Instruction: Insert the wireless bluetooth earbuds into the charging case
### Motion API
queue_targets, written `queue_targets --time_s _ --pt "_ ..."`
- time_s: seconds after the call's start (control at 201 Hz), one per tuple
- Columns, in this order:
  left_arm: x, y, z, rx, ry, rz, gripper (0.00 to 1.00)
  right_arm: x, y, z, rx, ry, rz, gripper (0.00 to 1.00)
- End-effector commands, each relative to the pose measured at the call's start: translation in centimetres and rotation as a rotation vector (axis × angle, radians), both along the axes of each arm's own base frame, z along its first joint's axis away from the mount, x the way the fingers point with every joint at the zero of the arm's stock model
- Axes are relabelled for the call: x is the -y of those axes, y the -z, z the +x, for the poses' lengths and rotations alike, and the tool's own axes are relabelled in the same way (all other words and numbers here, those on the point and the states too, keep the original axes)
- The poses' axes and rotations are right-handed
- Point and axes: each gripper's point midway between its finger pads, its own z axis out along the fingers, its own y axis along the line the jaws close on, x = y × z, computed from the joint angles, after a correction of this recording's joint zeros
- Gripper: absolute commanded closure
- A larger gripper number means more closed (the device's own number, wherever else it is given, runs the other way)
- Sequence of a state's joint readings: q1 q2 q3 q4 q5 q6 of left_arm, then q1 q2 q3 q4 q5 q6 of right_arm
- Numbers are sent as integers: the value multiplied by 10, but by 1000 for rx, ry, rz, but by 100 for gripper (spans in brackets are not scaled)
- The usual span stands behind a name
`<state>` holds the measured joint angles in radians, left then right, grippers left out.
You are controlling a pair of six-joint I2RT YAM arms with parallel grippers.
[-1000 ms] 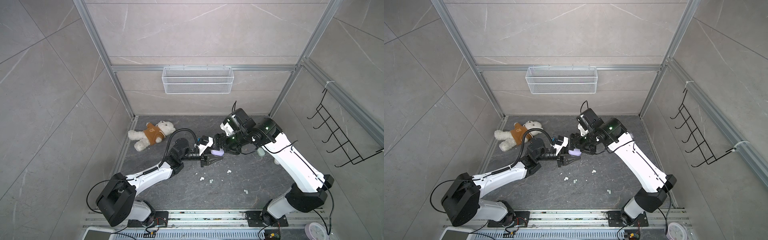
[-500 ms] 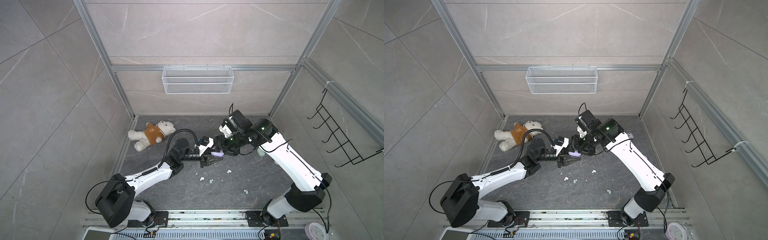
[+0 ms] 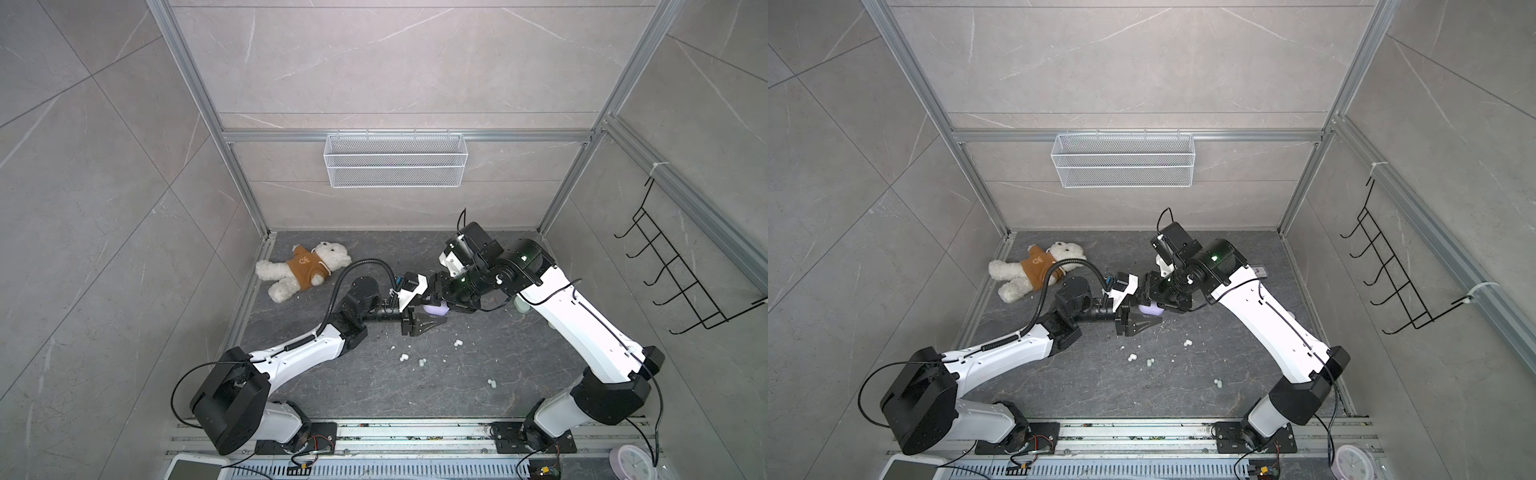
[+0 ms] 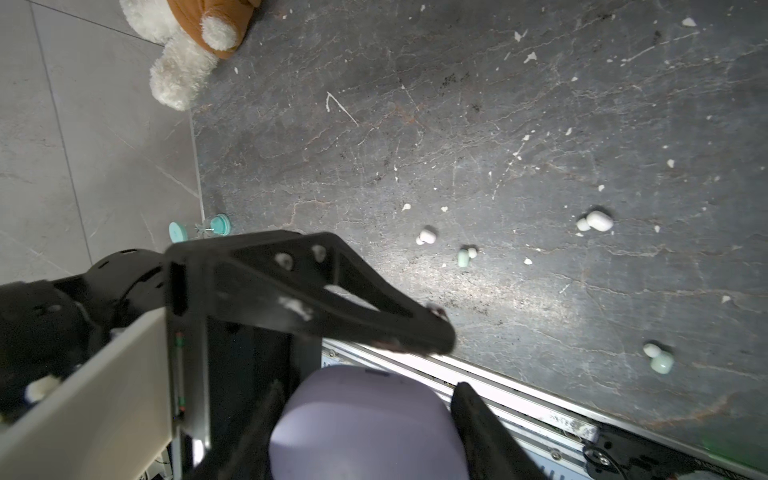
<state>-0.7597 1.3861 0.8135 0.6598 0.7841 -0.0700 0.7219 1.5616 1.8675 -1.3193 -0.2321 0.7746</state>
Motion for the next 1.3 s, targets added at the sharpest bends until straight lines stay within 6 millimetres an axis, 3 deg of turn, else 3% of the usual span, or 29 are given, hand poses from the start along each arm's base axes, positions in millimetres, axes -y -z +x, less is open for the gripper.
queue_targets --time_s 0.0,0.129,0.299,0.552,0.752,0.995,1.299 --pt "-2 -18 5 49 -44 -31 17 26 -2 4 39 63 -18 56" --pt "-7 -6 12 12 -97 4 10 59 15 10 45 124 -70 55" --pt "-18 11 22 -43 -177 45 0 127 62 20 35 294 -149 55" --pt "-31 18 26 -74 -236 79 0 224 145 19 -44 583 -209 55" --pt "-34 23 26 -75 -252 94 0 279 185 9 -81 769 -255 54" --pt "-34 23 28 -73 -259 93 0 314 223 -8 -149 902 -272 54" --pt "-35 25 31 -72 -272 97 0 320 255 -17 -217 945 -294 55"
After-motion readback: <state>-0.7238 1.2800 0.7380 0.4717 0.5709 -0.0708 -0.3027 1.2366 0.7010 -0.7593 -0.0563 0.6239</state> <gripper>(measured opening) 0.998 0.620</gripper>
